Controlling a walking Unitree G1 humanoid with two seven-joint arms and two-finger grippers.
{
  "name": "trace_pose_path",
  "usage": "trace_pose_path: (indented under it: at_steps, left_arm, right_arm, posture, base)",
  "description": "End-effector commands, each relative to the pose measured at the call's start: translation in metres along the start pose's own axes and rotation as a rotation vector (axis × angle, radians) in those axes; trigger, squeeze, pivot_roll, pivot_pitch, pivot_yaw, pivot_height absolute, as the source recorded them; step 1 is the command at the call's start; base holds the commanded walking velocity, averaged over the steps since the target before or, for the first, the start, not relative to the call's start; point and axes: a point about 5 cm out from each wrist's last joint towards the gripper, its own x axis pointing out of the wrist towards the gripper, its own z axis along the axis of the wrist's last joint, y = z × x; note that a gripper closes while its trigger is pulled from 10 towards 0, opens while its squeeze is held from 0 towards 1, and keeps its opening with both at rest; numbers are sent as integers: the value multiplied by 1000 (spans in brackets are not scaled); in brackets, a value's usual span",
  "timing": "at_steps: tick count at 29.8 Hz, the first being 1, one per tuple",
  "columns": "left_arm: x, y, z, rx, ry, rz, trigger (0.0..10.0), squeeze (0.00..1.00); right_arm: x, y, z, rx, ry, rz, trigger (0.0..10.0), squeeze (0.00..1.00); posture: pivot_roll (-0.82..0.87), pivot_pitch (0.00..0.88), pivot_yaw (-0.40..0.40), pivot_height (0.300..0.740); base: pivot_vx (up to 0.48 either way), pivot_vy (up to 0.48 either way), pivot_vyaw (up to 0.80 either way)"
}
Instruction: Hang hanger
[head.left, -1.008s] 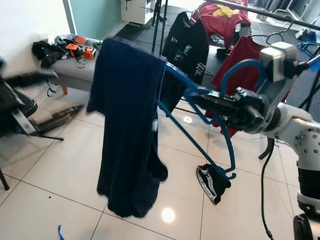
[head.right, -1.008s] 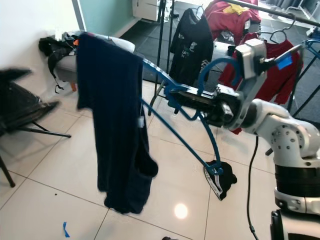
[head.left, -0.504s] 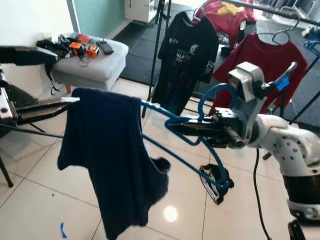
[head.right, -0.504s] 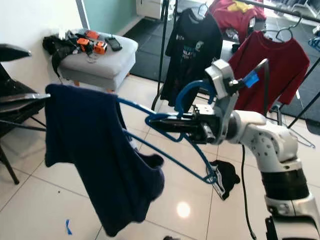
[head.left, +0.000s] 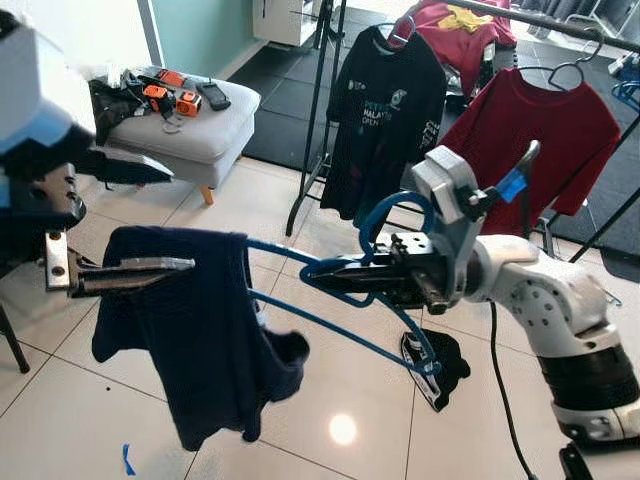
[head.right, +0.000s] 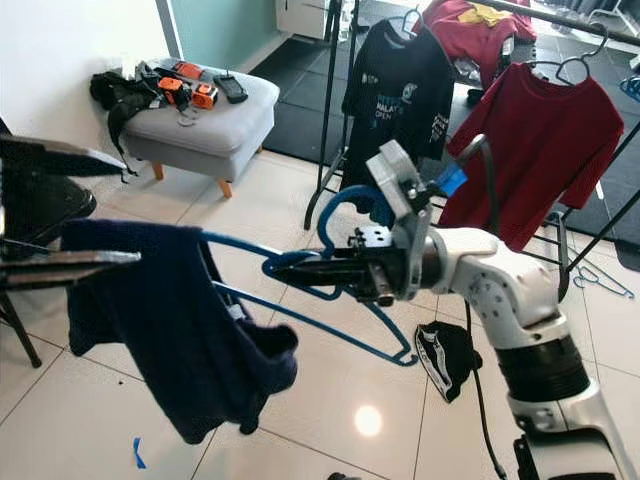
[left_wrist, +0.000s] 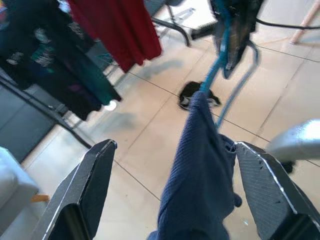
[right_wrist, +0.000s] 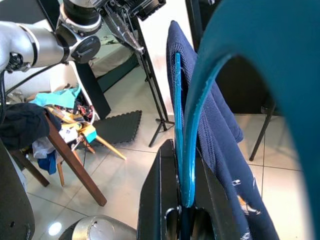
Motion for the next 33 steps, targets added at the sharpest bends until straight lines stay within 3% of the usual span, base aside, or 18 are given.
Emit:
trace_pose_path:
  at_steps: [1, 12, 13, 16, 18, 33]
  left_arm:
    - [1, -4, 4, 39, 48, -36, 10000, 0]
    - [11, -8, -4, 44, 102, -85, 10000, 0]
    - [12, -9, -6, 40, 119, -93, 9294, 0]
    - [12, -9, -6, 40, 119, -93, 9294, 0]
    - [12, -9, -9, 33, 138, -106, 0, 0]
    - [16, -9, -14, 16, 145, -126, 0, 0]
  right_arm:
    - [5, 2, 6, -45, -4, 26, 10000, 0]
    - [9, 4, 10, -66, -11, 54, 10000, 0]
    - [10, 4, 10, -69, -12, 60, 10000, 0]
    - [10, 4, 10, -69, -12, 60, 10000, 0]
    - [11, 4, 9, -76, -10, 63, 10000, 0]
    - [13, 7, 8, -87, -4, 66, 10000, 0]
  posture:
    - [47, 133, -59, 740]
    - [50, 124, -58, 740]
    - [50, 122, -57, 740]
    - [50, 122, -57, 740]
    - [51, 118, -54, 740]
    - [42, 113, -45, 740]
  base:
    - [0, 0, 0]
    - [0, 0, 0]
    - [0, 0, 0]
    - [0, 0, 0]
    - [0, 0, 0]
    - [0, 0, 0]
